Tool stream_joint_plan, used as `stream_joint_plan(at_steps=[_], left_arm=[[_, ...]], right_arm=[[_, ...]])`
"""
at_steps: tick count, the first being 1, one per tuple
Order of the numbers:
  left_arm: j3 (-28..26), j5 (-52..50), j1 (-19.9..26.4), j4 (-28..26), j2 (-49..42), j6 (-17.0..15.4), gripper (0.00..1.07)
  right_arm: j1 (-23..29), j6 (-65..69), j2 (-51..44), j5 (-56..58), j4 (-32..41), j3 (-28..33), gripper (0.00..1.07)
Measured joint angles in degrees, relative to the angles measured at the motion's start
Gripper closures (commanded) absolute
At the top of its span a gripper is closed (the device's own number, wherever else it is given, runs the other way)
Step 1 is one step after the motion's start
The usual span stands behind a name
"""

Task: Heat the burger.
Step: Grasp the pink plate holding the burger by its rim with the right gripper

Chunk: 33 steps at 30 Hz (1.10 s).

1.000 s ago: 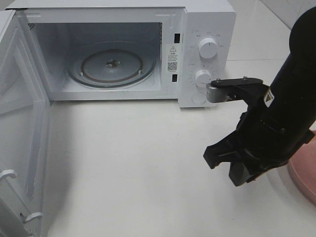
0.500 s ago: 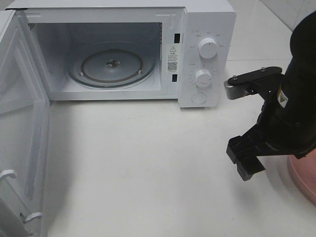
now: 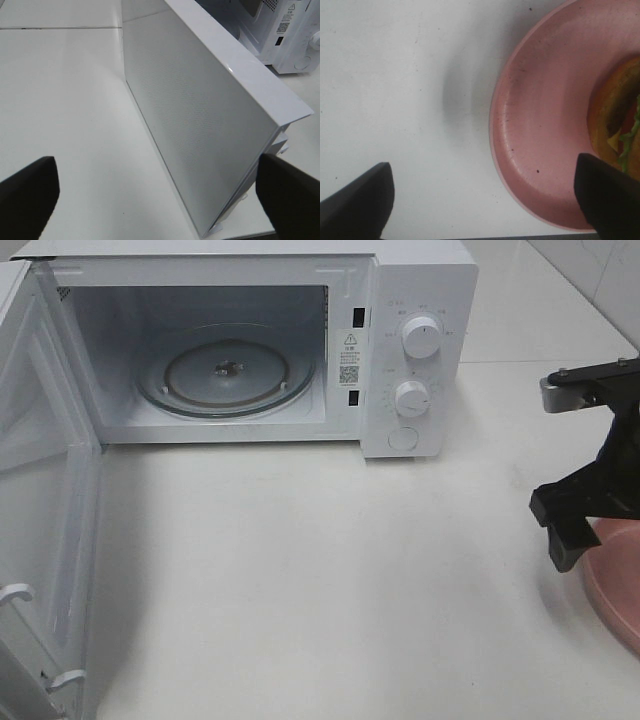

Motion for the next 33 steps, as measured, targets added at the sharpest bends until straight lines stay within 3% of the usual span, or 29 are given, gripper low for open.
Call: stream_joint_plan(at_steps=[25, 33], left_arm=[[0.0, 0.0, 0.0, 0.0, 0.0, 0.0, 0.06], [0.0, 0.0, 0.0, 0.0, 0.0, 0.0, 0.06]], right_arm=[[-9.2, -5.7, 9.9, -8.8, 1.1, 0.0, 0.18], [-9.7, -6.1, 12.8, -10.1, 2.3, -0.1, 0.20]])
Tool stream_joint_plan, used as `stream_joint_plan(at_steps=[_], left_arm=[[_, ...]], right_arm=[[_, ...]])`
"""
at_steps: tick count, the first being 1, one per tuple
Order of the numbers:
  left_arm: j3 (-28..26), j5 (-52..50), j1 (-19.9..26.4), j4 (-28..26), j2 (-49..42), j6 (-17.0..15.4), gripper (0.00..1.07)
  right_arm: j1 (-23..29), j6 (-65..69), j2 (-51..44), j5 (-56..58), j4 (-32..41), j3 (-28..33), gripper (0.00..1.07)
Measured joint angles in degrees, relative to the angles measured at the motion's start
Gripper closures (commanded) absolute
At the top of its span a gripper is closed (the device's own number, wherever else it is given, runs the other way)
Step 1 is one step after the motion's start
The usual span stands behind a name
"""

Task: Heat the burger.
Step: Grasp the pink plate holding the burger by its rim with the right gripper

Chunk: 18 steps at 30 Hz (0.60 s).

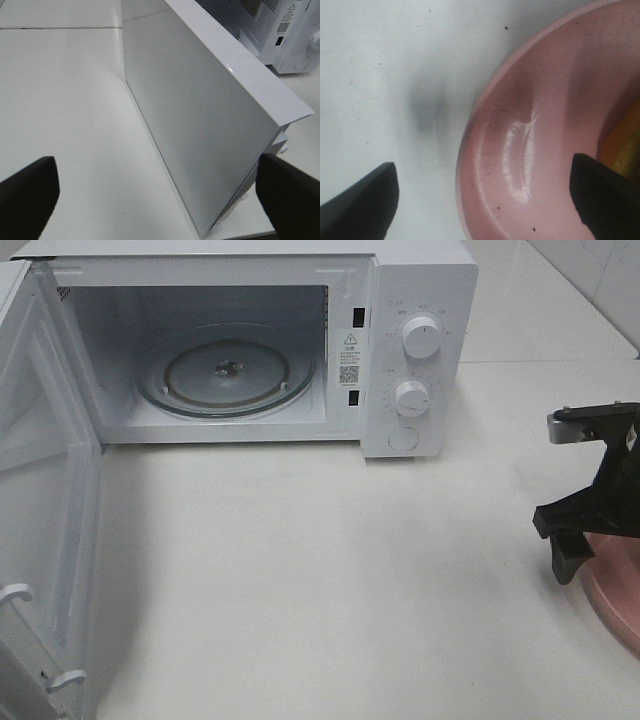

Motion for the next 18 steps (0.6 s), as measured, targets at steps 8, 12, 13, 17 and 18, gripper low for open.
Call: stream_joint_plan(at_steps=[8, 12, 13, 17, 18], left_arm=[[0.0, 0.0, 0.0, 0.0, 0.0, 0.0, 0.06], [0.0, 0.0, 0.0, 0.0, 0.0, 0.0, 0.06], [0.0, 0.0, 0.0, 0.0, 0.0, 0.0, 0.06], [0.0, 0.0, 0.0, 0.0, 0.0, 0.0, 0.06], [0.0, 0.0, 0.0, 0.0, 0.0, 0.0, 0.06]], right_arm=[[0.0, -1.3, 3.3, -2.3, 1.8, 0.0, 0.21], [0.0, -1.4, 4.8, -3.7, 1.8, 0.0, 0.22], [0.0, -1.5, 5.1, -4.2, 1.9, 0.0, 0.22], [0.0, -1.5, 5.7, -4.3, 1.9, 0.0, 0.22], [0.0, -1.5, 6.5, -4.3, 1.9, 0.0, 0.23]])
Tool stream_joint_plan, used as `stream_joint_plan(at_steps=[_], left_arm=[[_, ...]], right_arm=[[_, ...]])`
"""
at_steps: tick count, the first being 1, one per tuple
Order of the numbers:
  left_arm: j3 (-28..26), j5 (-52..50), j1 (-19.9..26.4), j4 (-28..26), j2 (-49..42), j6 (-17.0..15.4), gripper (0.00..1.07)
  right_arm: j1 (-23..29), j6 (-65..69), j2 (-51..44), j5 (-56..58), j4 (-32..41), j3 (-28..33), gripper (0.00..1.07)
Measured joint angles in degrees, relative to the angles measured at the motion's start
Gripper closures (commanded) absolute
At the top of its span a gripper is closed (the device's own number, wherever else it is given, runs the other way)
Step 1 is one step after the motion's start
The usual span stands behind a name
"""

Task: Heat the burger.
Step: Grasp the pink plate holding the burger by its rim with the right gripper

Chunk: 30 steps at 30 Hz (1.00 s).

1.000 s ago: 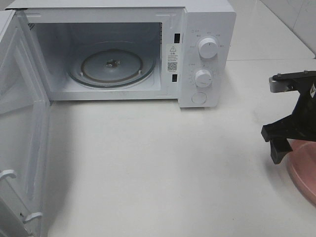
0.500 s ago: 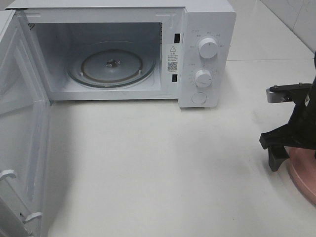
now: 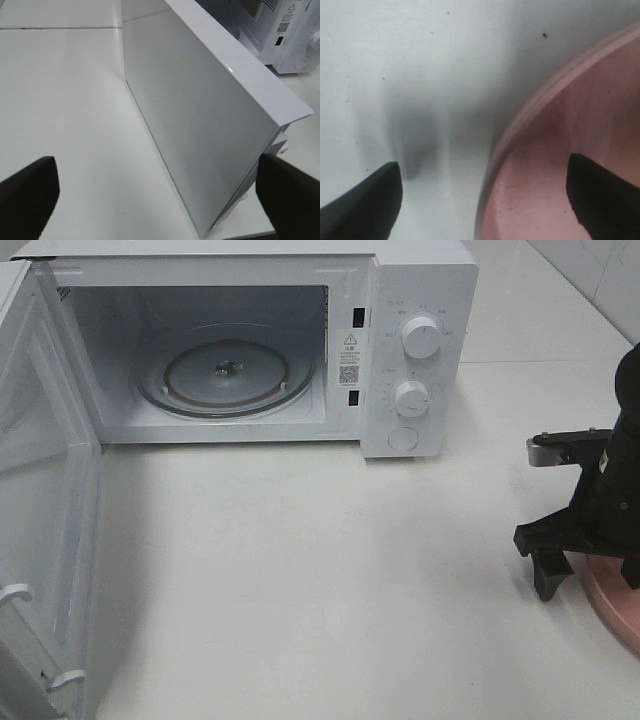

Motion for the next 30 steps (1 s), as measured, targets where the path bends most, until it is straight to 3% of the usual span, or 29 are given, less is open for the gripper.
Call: stream_joint_plan(at_steps=[6, 11, 13, 15, 18, 20, 23, 25, 30], left_arm=[[0.0, 0.0, 0.0, 0.0, 0.0, 0.0, 0.06], [0.0, 0.0, 0.0, 0.0, 0.0, 0.0, 0.06], [0.0, 0.0, 0.0, 0.0, 0.0, 0.0, 0.06], [0.0, 0.0, 0.0, 0.0, 0.0, 0.0, 0.06], [0.0, 0.0, 0.0, 0.0, 0.0, 0.0, 0.06], [0.0, 0.0, 0.0, 0.0, 0.0, 0.0, 0.06], [0.0, 0.0, 0.0, 0.0, 0.0, 0.0, 0.06], [0.0, 0.0, 0.0, 0.0, 0.0, 0.0, 0.06], [0.0, 0.0, 0.0, 0.0, 0.0, 0.0, 0.06]], right_arm=[[0.0, -0.2, 1.4, -0.1, 0.2, -0.1, 0.25], [0.0, -0.7, 1.4, -0.2, 0.3, -0.1, 0.35], [0.0, -0.7, 1.4, -0.2, 0.3, -0.1, 0.41], [0.0, -0.9, 1.4, -0.2, 0.1, -0.1, 0.54], [0.0, -0.9, 1.4, -0.2, 0.0, -0.1, 0.57], [-0.1, -0.9, 1.4, 0.0, -0.3, -0.1, 0.75], [-0.1, -0.9, 1.4, 0.2, -0.4, -0.2, 0.80], [-0.2, -0.9, 1.4, 0.4, -0.7, -0.3, 0.94], [-0.2, -0.6, 1.0, 1.4, -0.1, -0.5, 1.03]])
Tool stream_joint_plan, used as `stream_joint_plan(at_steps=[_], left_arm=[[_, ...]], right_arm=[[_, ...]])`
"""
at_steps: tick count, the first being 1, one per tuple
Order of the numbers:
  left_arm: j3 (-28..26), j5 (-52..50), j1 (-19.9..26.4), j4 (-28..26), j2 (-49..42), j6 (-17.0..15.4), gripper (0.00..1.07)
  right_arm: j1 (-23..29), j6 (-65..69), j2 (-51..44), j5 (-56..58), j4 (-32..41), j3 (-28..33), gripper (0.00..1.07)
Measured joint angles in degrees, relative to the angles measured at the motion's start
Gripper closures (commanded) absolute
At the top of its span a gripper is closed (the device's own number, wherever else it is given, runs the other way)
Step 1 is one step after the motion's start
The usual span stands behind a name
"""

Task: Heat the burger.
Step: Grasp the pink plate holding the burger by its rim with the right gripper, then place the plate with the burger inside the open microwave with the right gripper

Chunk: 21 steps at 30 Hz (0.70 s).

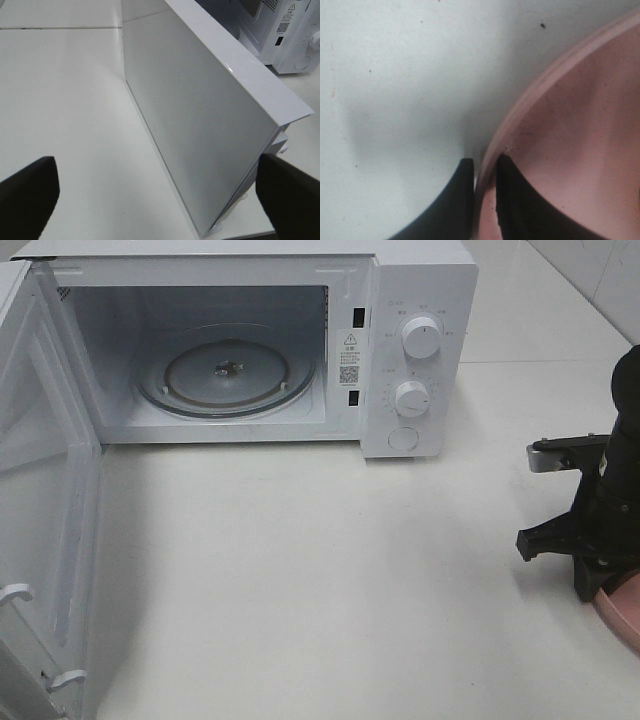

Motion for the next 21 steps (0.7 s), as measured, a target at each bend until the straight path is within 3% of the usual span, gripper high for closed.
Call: stream_joint_plan(at_steps=[2, 14, 21], left_arm=[[0.0, 0.0, 0.0, 0.0, 0.0, 0.0, 0.06], [0.0, 0.0, 0.0, 0.0, 0.0, 0.0, 0.06], [0.0, 0.0, 0.0, 0.0, 0.0, 0.0, 0.06]], right_arm=[[0.0, 0.0, -0.1, 0.2, 0.0, 0.0, 1.07], [0.6, 4.3, -0.2, 0.6, -1.1, 0.0, 1.07], [4.4, 13.8, -0.1, 1.2, -7.9, 0.0, 1.07]])
